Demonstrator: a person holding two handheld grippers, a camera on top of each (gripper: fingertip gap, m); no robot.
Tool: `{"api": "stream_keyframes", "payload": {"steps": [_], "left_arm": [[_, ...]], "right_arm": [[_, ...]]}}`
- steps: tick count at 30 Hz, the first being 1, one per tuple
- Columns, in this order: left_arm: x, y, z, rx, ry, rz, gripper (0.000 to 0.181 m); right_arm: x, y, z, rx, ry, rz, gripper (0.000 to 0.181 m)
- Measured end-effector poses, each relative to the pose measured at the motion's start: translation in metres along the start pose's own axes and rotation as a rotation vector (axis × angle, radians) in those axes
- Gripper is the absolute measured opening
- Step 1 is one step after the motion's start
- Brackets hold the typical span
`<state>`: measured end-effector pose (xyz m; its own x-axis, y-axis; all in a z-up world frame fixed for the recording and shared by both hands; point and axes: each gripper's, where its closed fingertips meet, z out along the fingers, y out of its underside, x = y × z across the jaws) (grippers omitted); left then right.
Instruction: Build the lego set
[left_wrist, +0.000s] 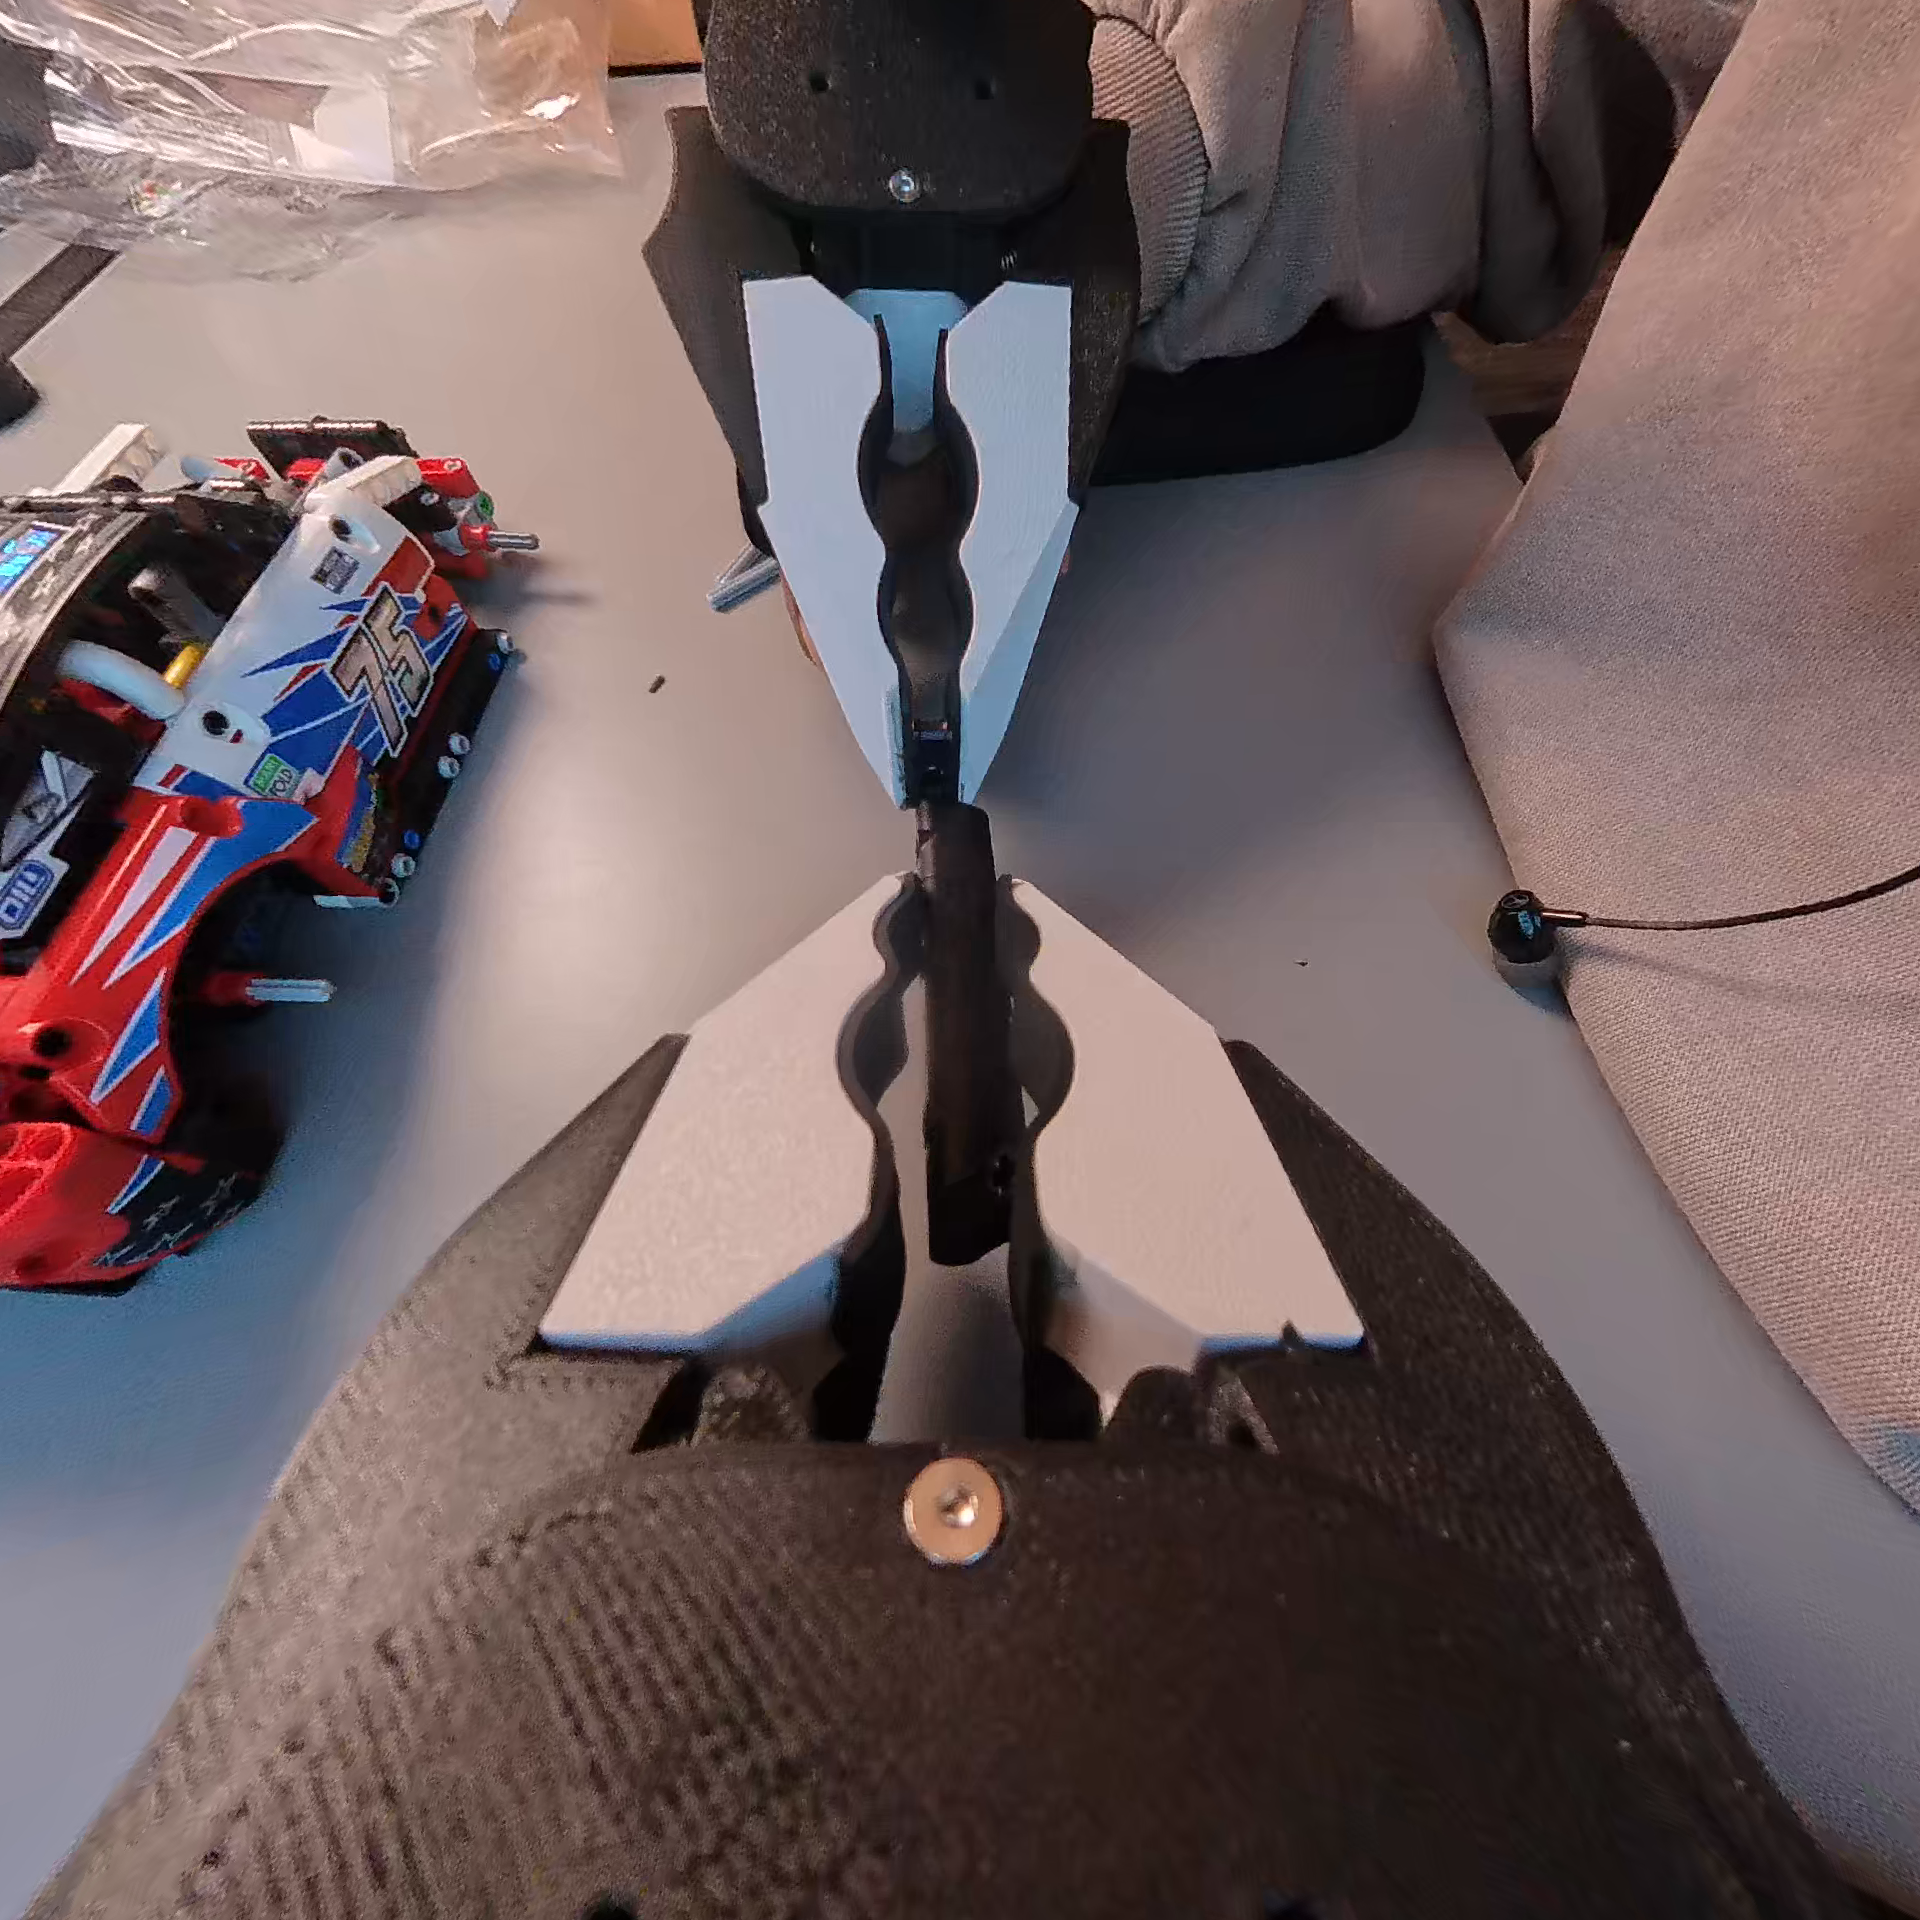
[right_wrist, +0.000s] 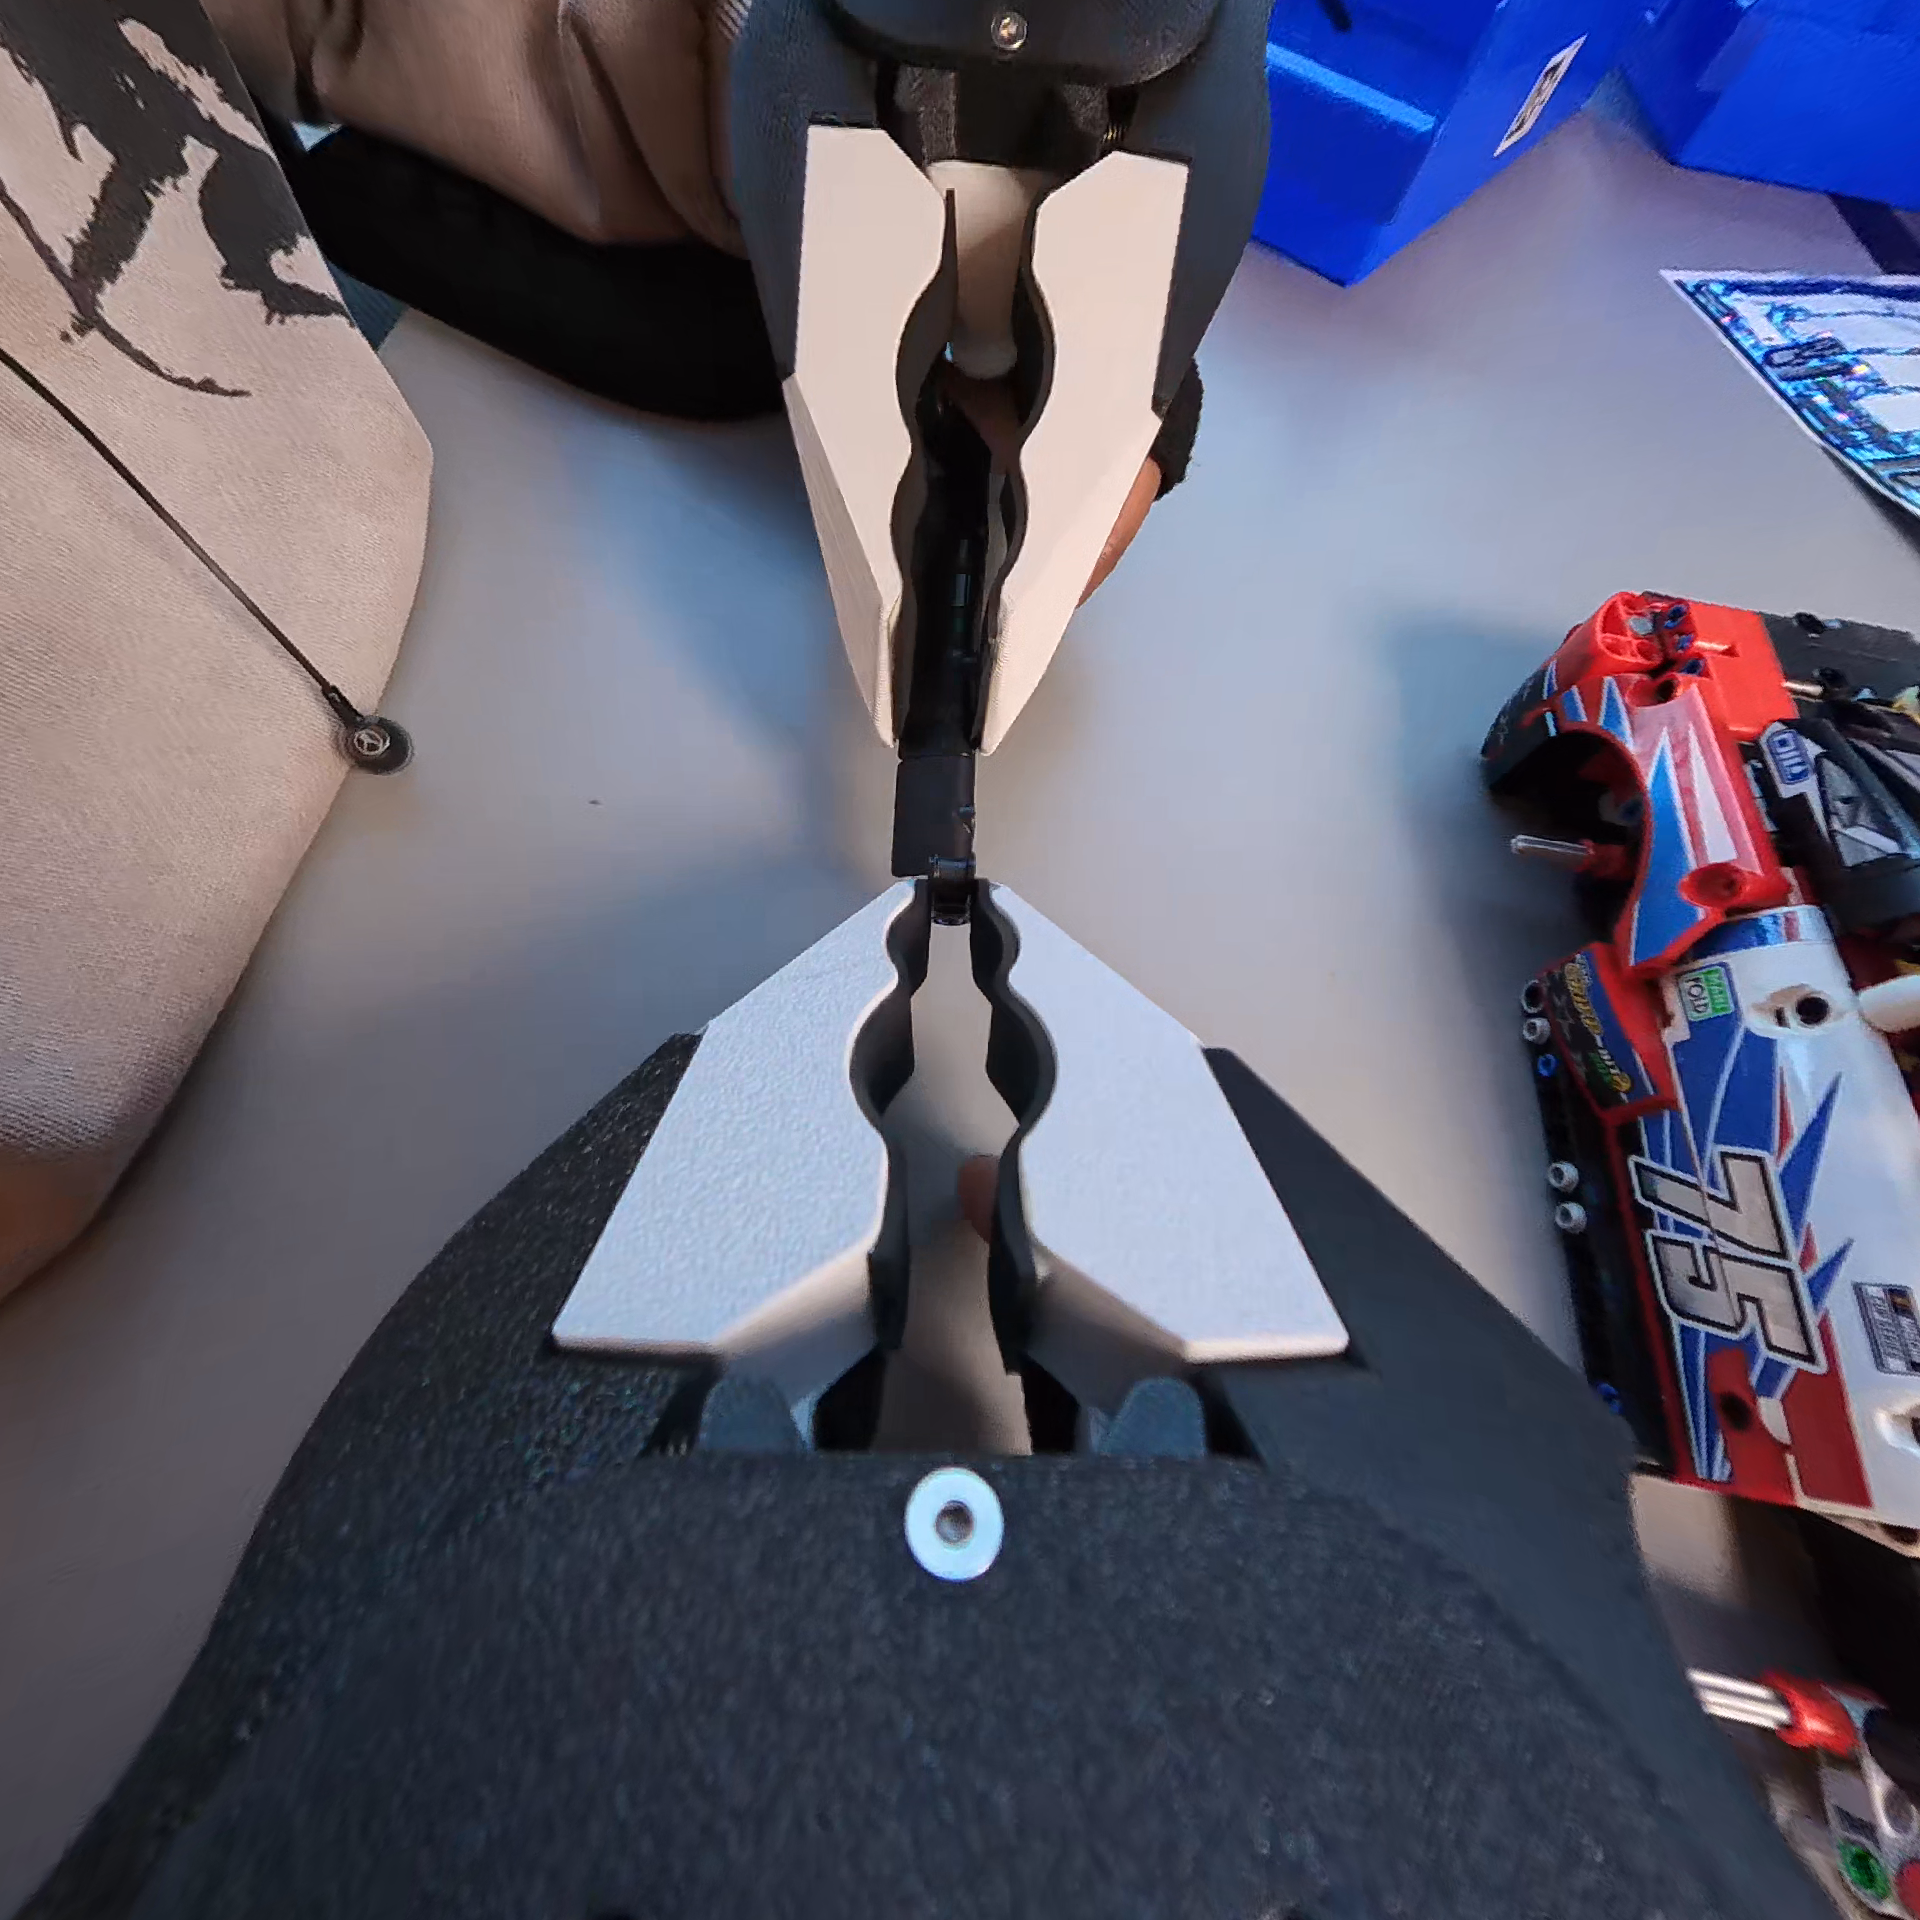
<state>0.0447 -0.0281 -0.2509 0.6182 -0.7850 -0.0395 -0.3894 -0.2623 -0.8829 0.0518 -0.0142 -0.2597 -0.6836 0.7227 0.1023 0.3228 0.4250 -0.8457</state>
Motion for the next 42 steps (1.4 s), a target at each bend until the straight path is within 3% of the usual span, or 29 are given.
{"api": "stream_keyframes", "payload": {"steps": [3, 7, 10, 14, 17, 19, 20, 23, 27, 32, 35, 39, 42], "left_arm": [[-0.005, -0.003, -0.005, 0.027, -0.002, -0.036, 0.012], [-0.01, -0.023, -0.019, 0.183, 0.061, -0.191, 0.012], [-0.011, -0.032, -0.025, 0.246, 0.082, -0.233, 0.012], [-0.005, -0.034, -0.021, 0.235, 0.083, -0.206, 0.012], [0.0, -0.037, -0.016, 0.222, 0.074, -0.18, 0.013], [0.001, -0.039, -0.017, 0.23, 0.077, -0.187, 0.013], [0.0, -0.043, -0.019, 0.257, 0.083, -0.203, 0.016], [-0.006, -0.062, -0.041, 0.389, 0.112, -0.275, 0.057], [-0.02, -0.064, -0.059, 0.429, 0.005, -0.244, 0.063], [-0.021, -0.072, -0.053, 0.454, -0.048, -0.229, 0.041], [-0.019, -0.075, -0.053, 0.449, -0.061, -0.197, 0.016], [-0.021, -0.073, -0.064, 0.479, -0.017, -0.266, 0.025], [-0.024, -0.074, -0.074, 0.502, -0.038, -0.259, 0.015]], "right_arm": [[0.006, -0.009, -0.004, 0.052, 0.015, 0.04, 0.005], [0.017, -0.027, -0.02, 0.151, 0.055, 0.078, 0.034], [0.015, -0.033, -0.02, 0.16, 0.081, 0.035, 0.043], [0.007, -0.048, -0.015, 0.203, 0.063, 0.052, 0.042], [0.003, -0.05, -0.011, 0.209, 0.039, 0.084, 0.015], [0.001, -0.051, -0.013, 0.223, 0.023, 0.079, 0.014], [0.001, -0.052, -0.016, 0.244, 0.014, 0.091, 0.013], [0.015, -0.065, -0.037, 0.386, 0.032, 0.166, 0.014], [0.031, -0.084, -0.068, 0.591, 0.041, 0.265, 0.013], [0.028, -0.091, -0.066, 0.638, -0.003, 0.318, 0.014], [0.024, -0.091, -0.061, 0.623, -0.024, 0.315, 0.013], [0.024, -0.088, -0.061, 0.617, -0.026, 0.307, 0.013], [0.027, -0.086, -0.064, 0.616, -0.01, 0.303, 0.013]]}}
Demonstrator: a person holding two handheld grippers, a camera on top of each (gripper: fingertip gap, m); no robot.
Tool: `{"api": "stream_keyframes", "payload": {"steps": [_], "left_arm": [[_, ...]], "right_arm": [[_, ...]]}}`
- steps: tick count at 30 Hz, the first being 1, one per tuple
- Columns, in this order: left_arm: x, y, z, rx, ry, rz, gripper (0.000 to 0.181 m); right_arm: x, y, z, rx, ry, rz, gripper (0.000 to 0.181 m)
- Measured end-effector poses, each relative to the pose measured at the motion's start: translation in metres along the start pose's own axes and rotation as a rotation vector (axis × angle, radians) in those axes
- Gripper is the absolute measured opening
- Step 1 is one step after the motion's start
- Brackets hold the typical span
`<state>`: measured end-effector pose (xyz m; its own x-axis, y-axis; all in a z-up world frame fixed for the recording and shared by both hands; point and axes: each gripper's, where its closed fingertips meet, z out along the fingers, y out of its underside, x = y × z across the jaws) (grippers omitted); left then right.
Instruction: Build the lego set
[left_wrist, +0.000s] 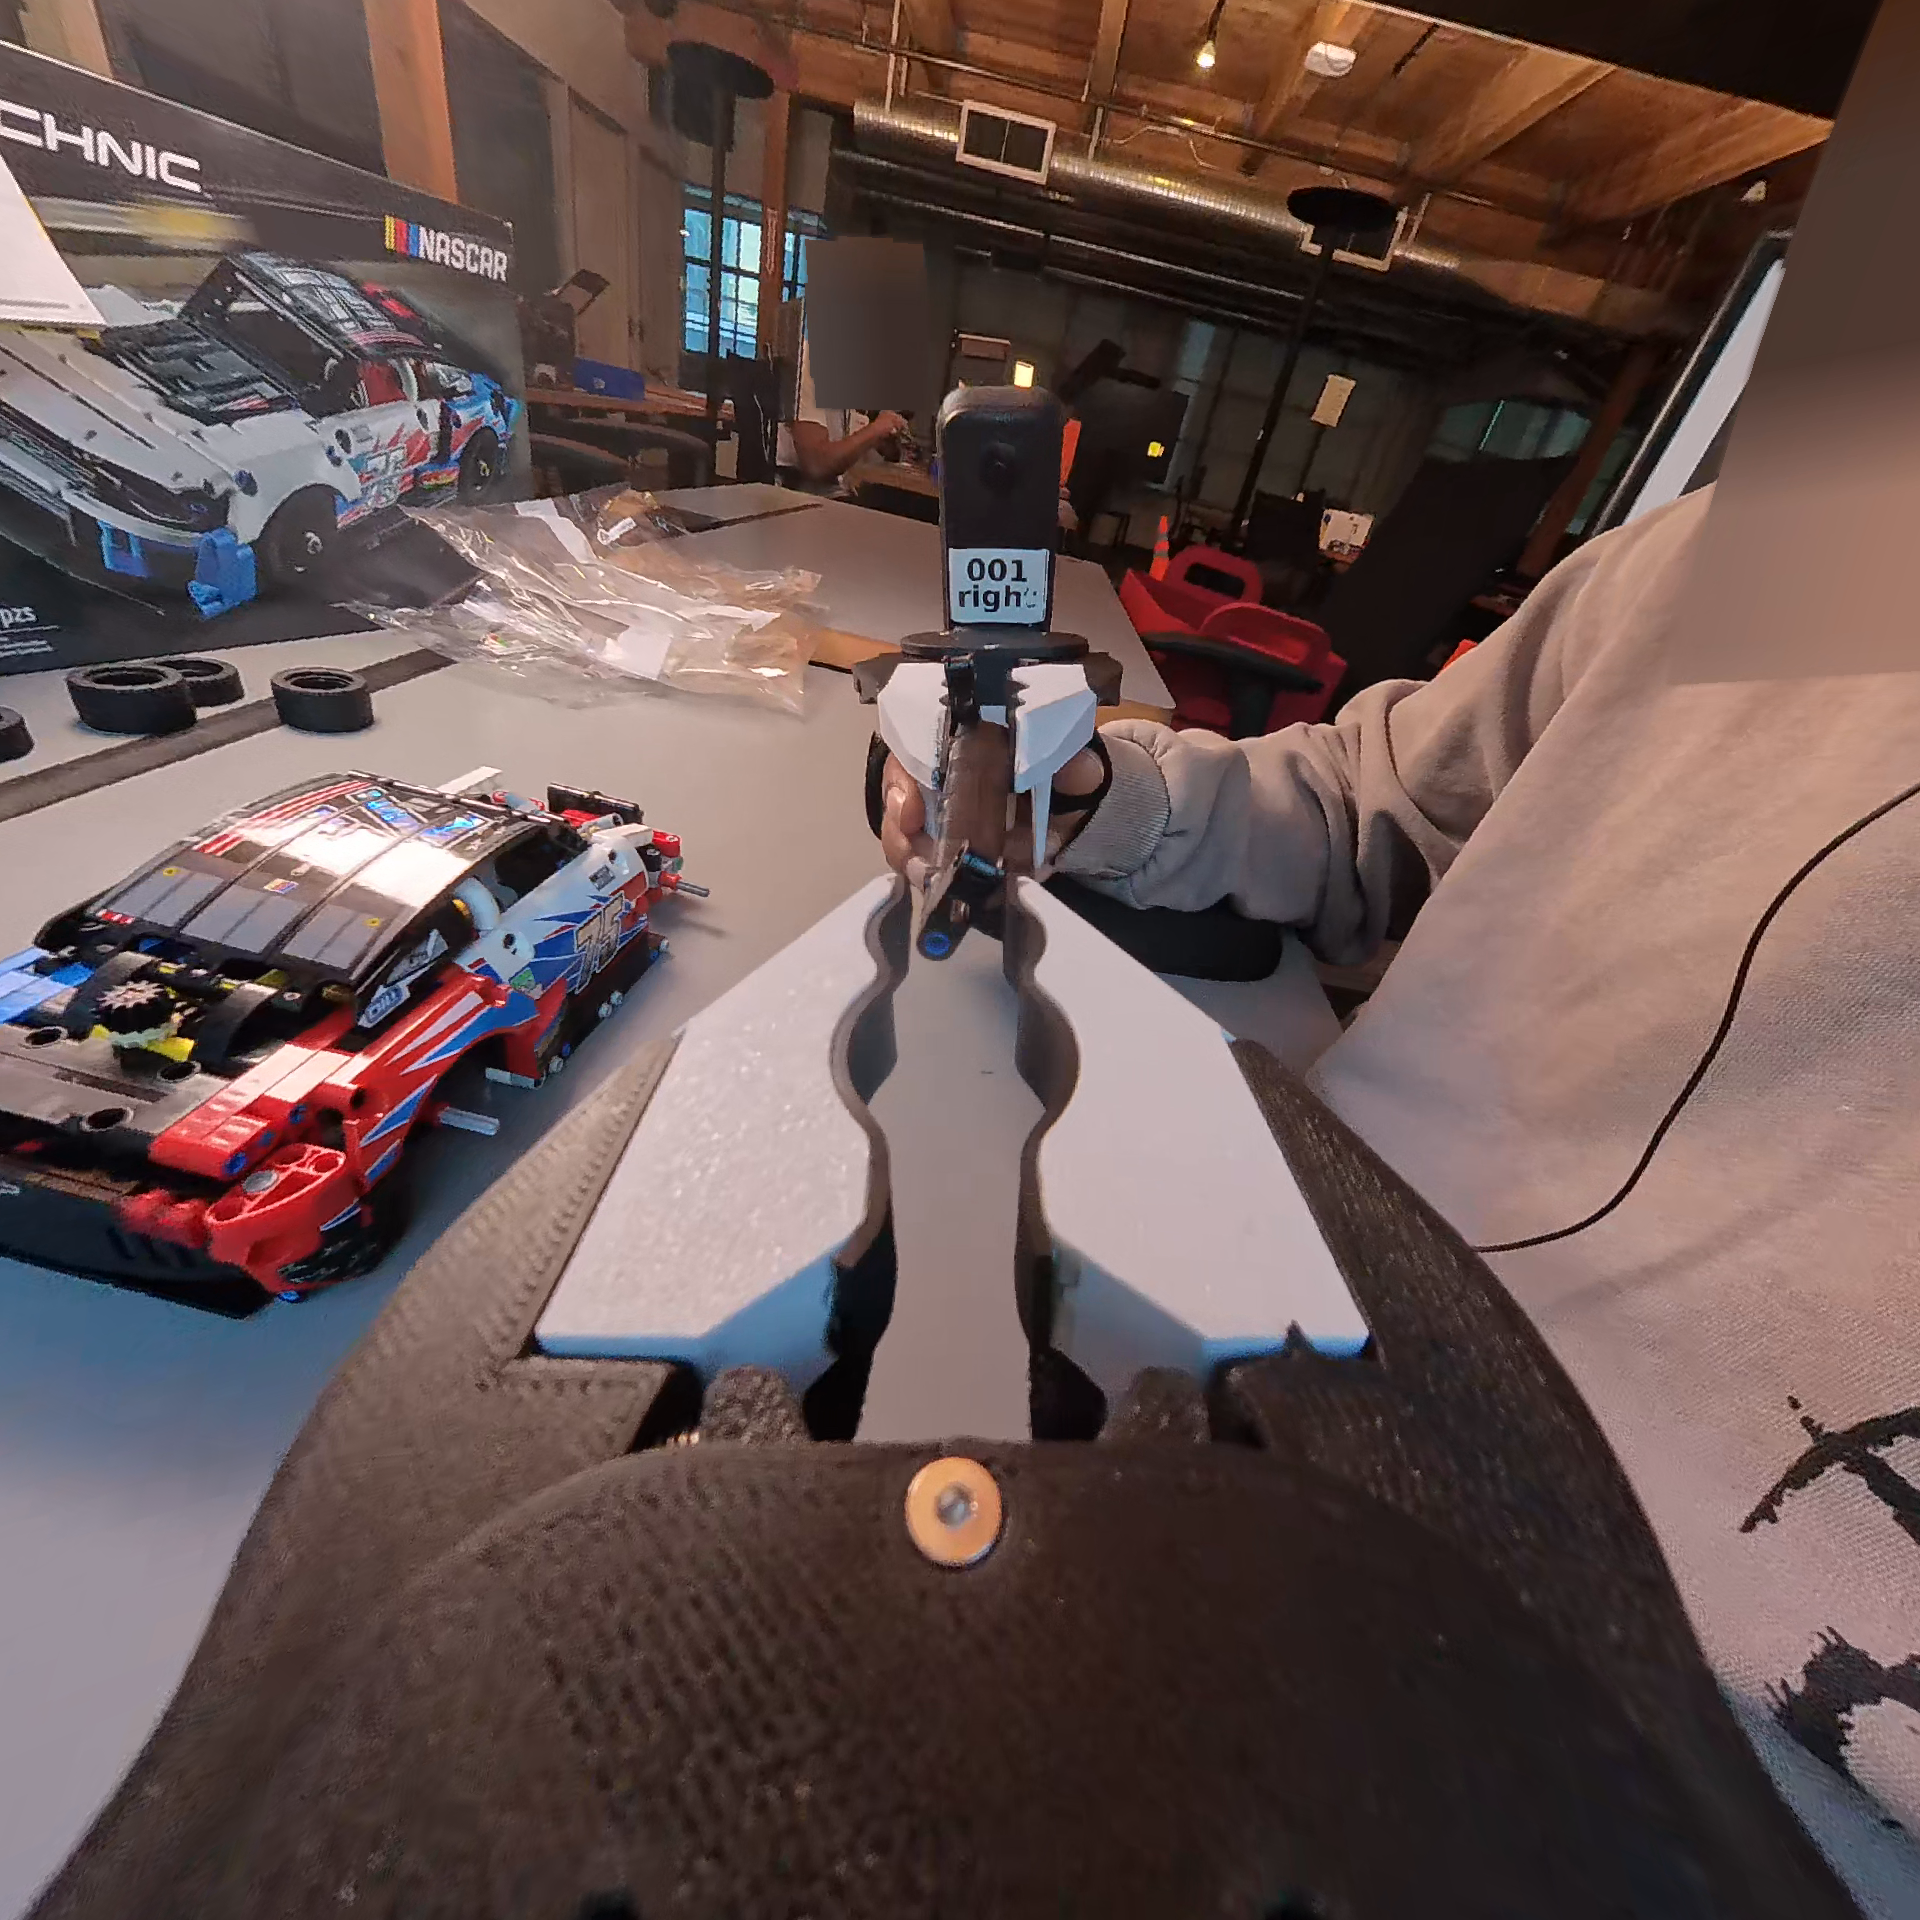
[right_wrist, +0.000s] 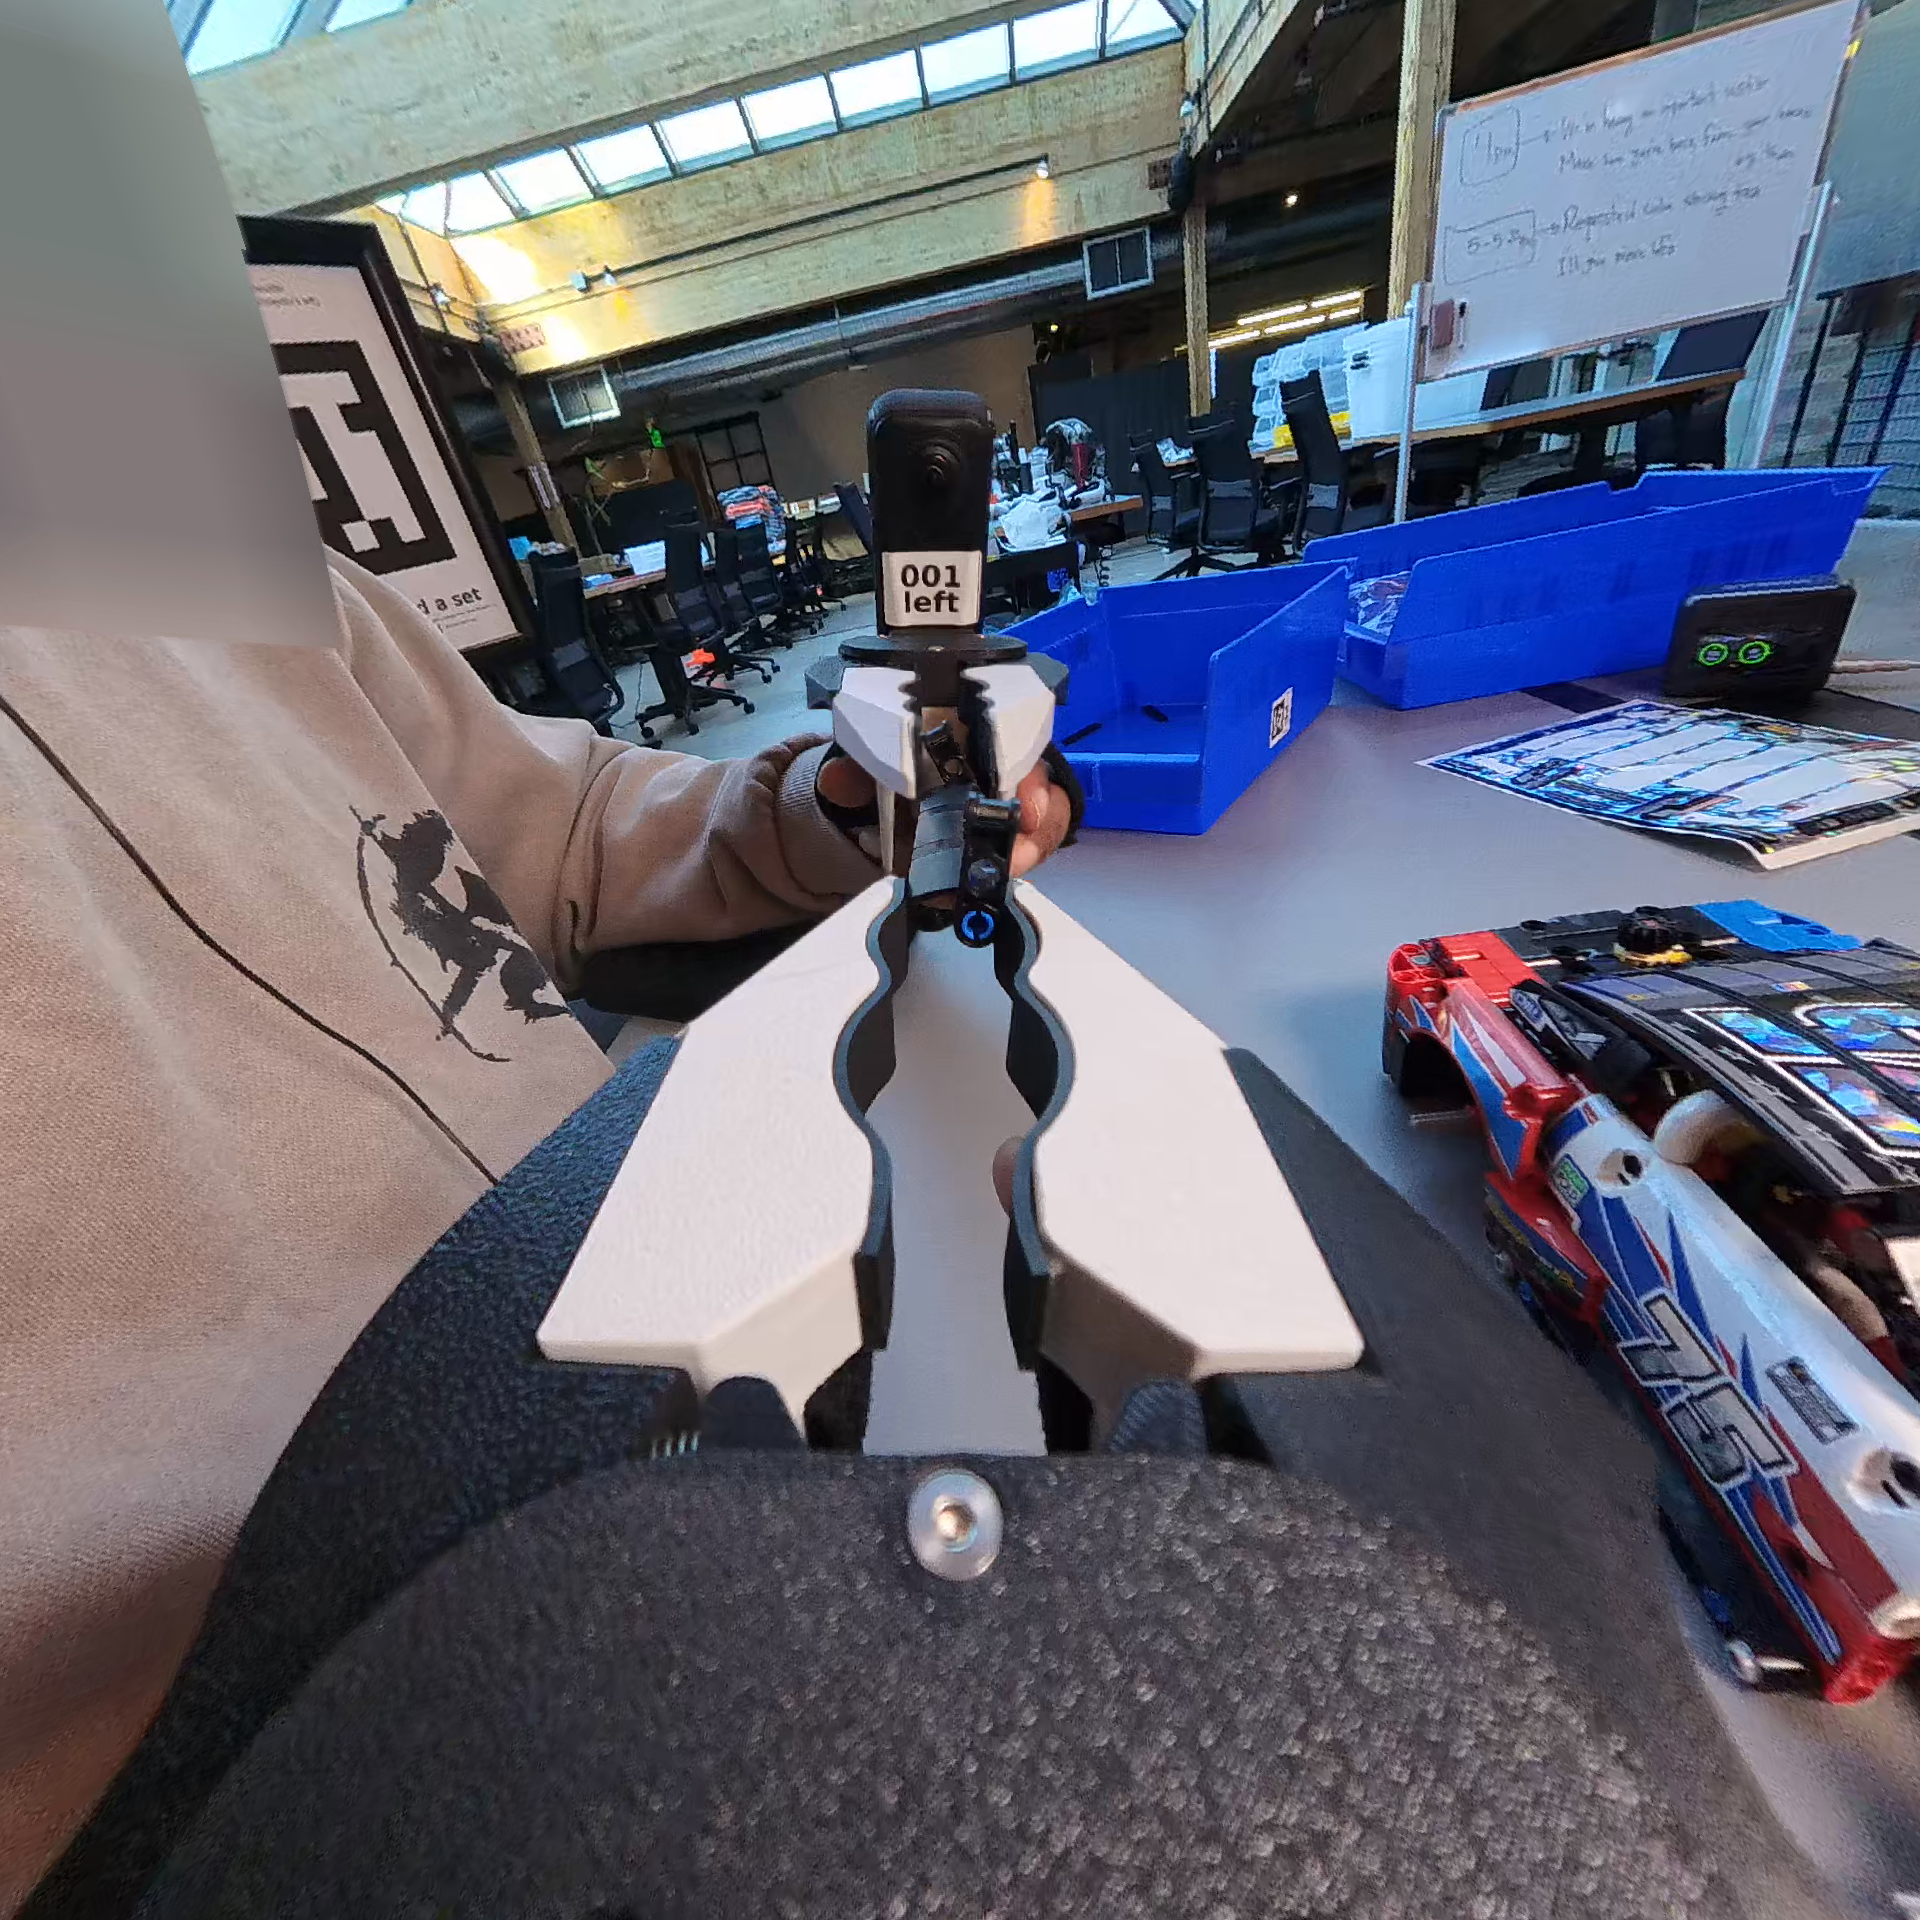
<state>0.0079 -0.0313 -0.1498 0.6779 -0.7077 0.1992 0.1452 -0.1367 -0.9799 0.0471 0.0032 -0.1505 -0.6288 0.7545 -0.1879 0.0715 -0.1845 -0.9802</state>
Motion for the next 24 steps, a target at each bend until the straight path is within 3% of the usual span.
{"api": "stream_keyframes", "payload": {"steps": [3, 9, 16, 17, 20, 24], "left_arm": [[0.002, 0.0, 0.001, -0.007, 0.01, -0.015, 0.012], [0.007, -0.007, 0.002, 0.056, 0.101, -0.214, 0.006], [0.009, -0.009, 0.004, 0.063, 0.098, -0.196, 0.005], [0.008, -0.009, 0.003, 0.067, 0.089, -0.182, 0.006], [0.01, -0.009, 0.005, 0.065, 0.082, -0.149, 0.035], [0.009, -0.001, 0.015, 0.018, 0.06, -0.124, 0.031]], "right_arm": [[-0.001, -0.001, -0.001, 0.006, -0.004, -0.012, 0.013], [-0.011, -0.007, -0.002, 0.027, -0.008, -0.149, 0.013], [-0.013, -0.01, -0.003, 0.033, -0.009, -0.169, 0.013], [-0.012, -0.009, -0.003, 0.034, -0.008, -0.166, 0.014], [-0.011, -0.011, -0.004, 0.043, 0.0, -0.156, 0.013], [-0.009, -0.008, -0.002, 0.029, 0.005, -0.146, 0.014]]}}
